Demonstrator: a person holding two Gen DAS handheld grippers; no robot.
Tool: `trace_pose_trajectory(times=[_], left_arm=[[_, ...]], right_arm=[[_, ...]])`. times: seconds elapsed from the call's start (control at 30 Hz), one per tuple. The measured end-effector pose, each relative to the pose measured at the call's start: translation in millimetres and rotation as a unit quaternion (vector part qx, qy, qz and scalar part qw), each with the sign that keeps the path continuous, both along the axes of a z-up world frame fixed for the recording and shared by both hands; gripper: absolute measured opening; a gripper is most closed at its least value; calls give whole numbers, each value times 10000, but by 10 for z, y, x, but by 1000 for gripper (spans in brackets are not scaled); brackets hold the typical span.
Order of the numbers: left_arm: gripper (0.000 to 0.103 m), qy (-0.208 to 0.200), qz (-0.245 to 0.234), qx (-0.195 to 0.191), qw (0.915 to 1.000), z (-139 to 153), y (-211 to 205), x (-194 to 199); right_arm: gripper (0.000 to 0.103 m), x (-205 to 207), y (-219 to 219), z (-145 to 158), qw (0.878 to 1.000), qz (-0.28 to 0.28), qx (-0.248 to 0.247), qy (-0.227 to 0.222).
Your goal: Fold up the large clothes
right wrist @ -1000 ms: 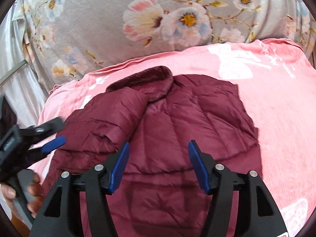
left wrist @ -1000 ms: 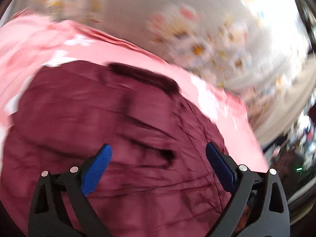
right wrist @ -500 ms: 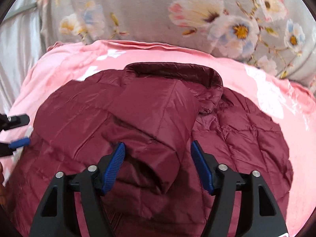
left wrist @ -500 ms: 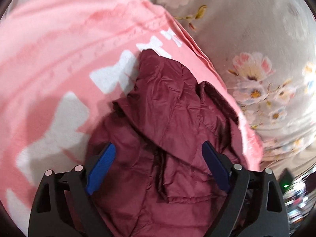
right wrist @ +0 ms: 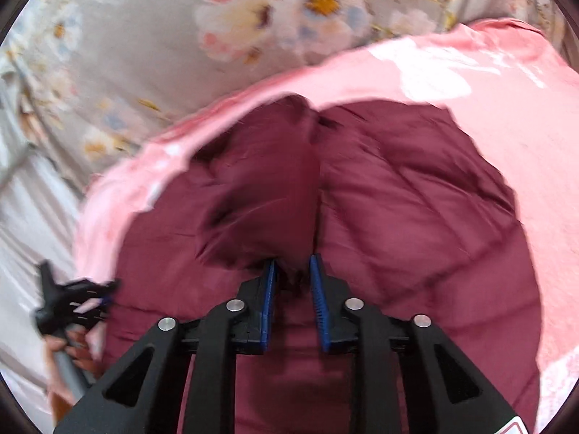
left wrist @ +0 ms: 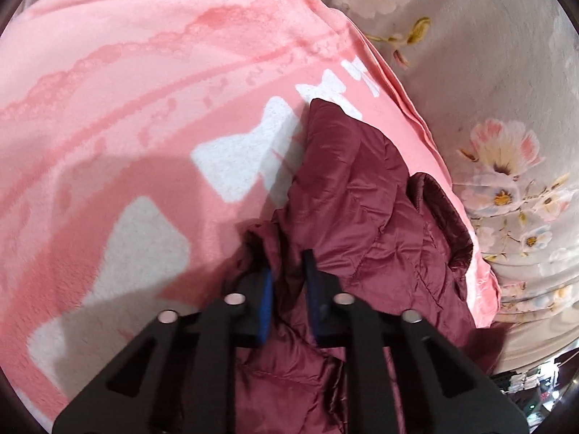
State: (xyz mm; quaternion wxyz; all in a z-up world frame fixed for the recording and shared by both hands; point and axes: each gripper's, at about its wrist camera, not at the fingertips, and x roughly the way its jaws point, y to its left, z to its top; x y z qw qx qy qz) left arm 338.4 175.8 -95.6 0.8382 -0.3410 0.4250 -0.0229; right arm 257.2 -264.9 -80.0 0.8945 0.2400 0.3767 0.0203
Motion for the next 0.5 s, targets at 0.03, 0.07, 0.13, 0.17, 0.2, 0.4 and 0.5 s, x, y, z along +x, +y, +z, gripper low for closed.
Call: trace_pose_trajectory(times=[0.03,0.07,0.13,0.17,0.2,0.4,0.5], left_arm=[[8,-5,36,31,10000,15,9,-15],[6,-22,77,90,9999,40,17,-32],[4,-68,117,281,9995,94,22,-56],[3,-98,130,399,9991,128,18,-64],[3,-139,129,529,9984,169,15,-75],[1,-268,110,718,9970,328,60,-117],[1,-222,44,870,9960,314,53,-108]], right_arm=[[24,-13,-53,-12,9999,-65,83,7],[27,-26,-120,-17,9998,-154,150,-17],[29,7,-189,-17,9997,-229,82,-34],[29,26,-205,-30,9997,-228,32,-12],[24,51,-221,-49,9997,-223,17,22],[3,-20,-182,166,9993,2,98,-374],[16,-101,-183,187,9995,38,197,-262]])
